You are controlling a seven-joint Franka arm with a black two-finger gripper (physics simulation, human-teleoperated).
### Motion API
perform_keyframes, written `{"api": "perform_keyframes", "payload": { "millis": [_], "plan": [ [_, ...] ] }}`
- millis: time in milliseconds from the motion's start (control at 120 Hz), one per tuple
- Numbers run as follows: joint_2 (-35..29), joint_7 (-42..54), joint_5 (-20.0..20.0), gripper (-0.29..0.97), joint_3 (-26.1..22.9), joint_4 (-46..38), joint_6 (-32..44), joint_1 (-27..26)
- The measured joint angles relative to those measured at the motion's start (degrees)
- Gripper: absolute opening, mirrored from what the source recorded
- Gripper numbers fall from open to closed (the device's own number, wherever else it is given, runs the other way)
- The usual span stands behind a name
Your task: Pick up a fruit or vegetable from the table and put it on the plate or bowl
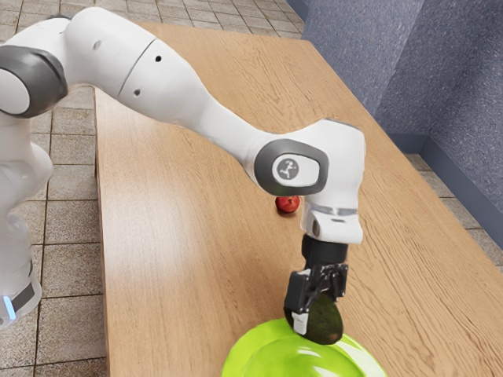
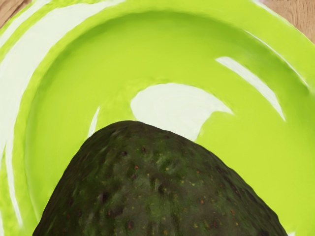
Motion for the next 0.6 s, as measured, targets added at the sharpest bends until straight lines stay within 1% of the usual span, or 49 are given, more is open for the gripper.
{"api": "perform_keyframes", "payload": {
  "millis": [75,125,250,300,392,508,550,600],
  "plan": [
    [0.8,-0.9,-0.7,0.45,-0.1,0.3,1.7,-3.0],
    [1.6,-1.5,-1.1,0.46,-0.2,1.1,2.7,-3.6],
    [5.8,-2.8,-1.9,0.47,-0.3,6.1,4.6,-5.4],
    [6.4,-3.1,-2.8,0.55,-0.3,6.6,5.1,-6.1],
    [6.5,-3.6,-4.5,0.6,-0.1,6.7,5.7,-6.5],
    [6.2,-4.2,-5.4,0.64,0.2,6.4,6.1,-6.5],
    [5.6,-4.4,-5.5,0.65,1.4,6.4,6.2,-6.7],
    [4.4,-5.1,-7.0,0.66,3.9,6.5,6.6,-7.2]
  ]
}}
